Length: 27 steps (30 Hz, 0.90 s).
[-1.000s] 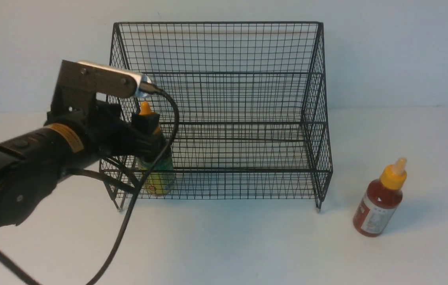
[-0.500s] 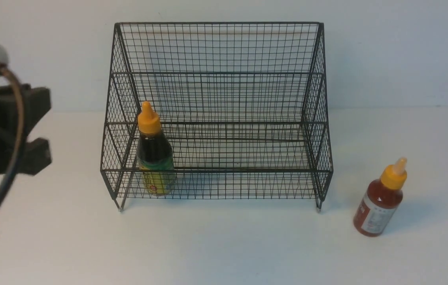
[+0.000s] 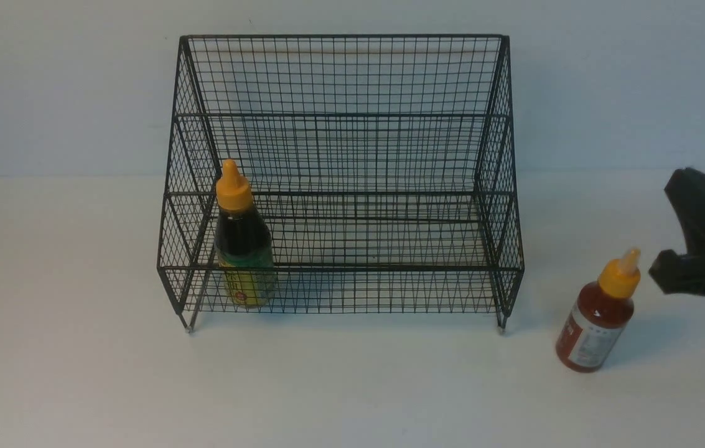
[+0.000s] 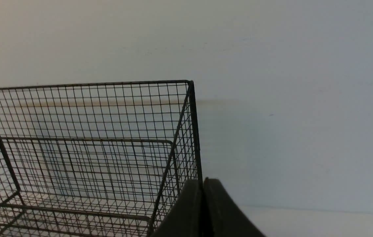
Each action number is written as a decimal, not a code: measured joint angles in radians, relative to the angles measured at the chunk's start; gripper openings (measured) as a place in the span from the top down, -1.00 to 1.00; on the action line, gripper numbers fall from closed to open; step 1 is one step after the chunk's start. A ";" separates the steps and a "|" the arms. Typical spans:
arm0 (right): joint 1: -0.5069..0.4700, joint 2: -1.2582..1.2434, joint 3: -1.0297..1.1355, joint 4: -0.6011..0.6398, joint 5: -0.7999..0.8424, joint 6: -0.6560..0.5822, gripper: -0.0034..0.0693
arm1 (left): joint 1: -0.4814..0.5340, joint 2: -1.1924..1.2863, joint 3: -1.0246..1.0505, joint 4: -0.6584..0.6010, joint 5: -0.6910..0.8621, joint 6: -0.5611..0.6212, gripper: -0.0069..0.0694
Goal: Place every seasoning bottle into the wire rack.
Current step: Use the right arm to grab the condiment bottle closest to it
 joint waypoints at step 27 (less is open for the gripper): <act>0.000 0.474 -0.005 0.072 -0.187 0.015 -0.18 | 0.000 -0.005 0.000 0.102 0.132 0.000 0.83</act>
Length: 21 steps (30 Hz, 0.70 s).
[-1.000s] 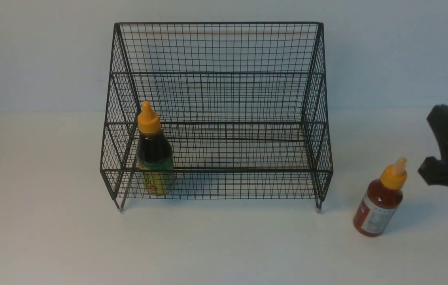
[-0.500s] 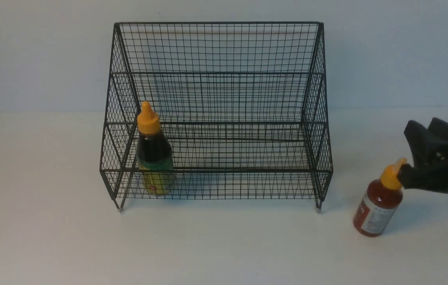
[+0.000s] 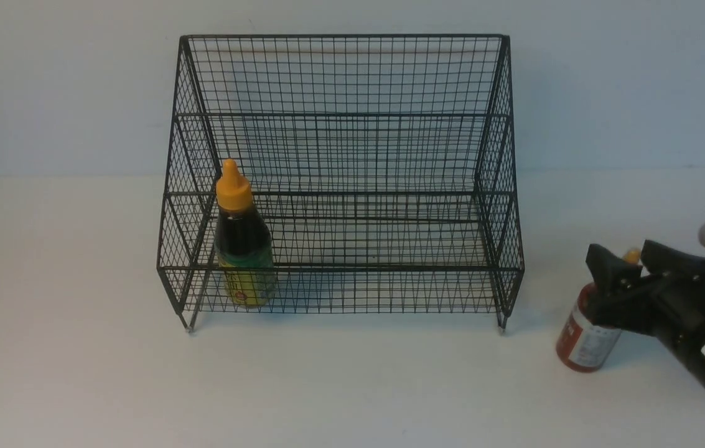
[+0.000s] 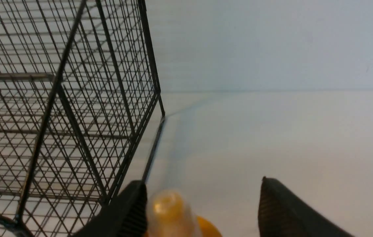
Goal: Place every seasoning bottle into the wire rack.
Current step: Use the right arm to grab the condiment bottle closest to it, then use the right arm to put the condiment bottle back on the shelf
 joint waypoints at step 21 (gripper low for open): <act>0.001 -0.334 -0.270 -0.049 0.534 -0.014 0.14 | 0.000 0.000 0.000 0.019 0.001 0.000 0.83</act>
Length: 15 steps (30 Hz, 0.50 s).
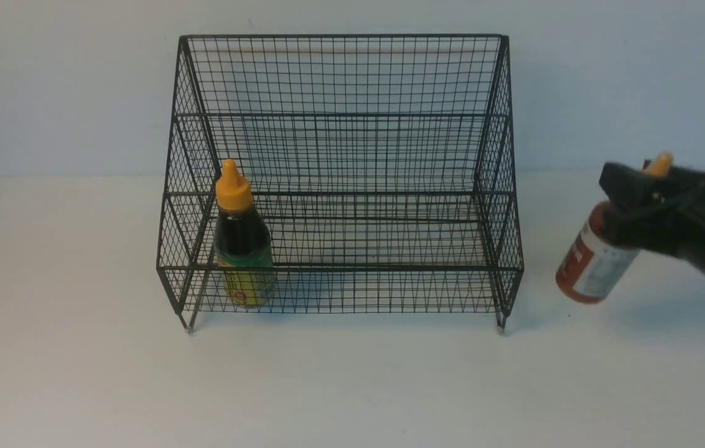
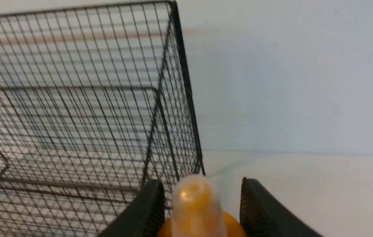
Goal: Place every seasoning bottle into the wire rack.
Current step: Use the right arm to put the condiment bottle back on the shelf
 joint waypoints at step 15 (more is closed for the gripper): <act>0.137 0.206 -0.515 -0.058 0.245 -0.006 0.14 | 0.000 0.000 0.000 0.032 0.001 0.000 0.83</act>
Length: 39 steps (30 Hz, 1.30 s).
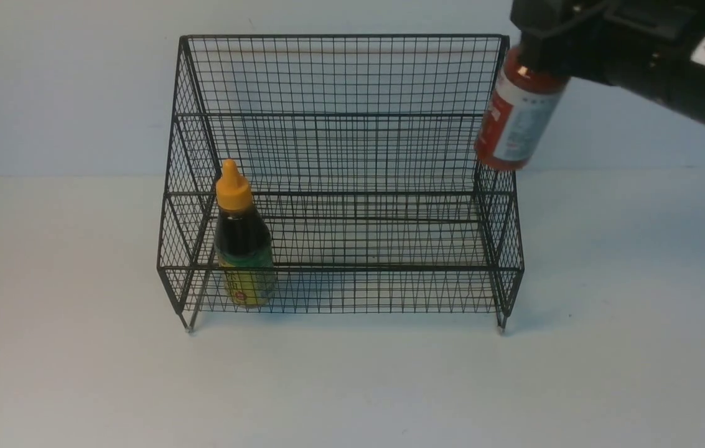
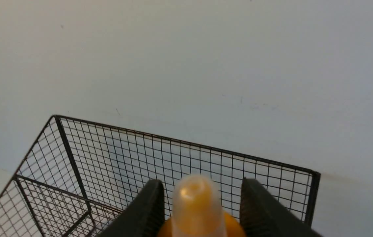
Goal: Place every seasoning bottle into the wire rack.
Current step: Use the right arm to put the condiment bottle back on the shelf
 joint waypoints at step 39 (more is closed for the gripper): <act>0.005 0.387 -0.129 0.016 0.089 0.007 0.04 | 0.000 0.000 0.000 0.047 0.012 -0.001 0.83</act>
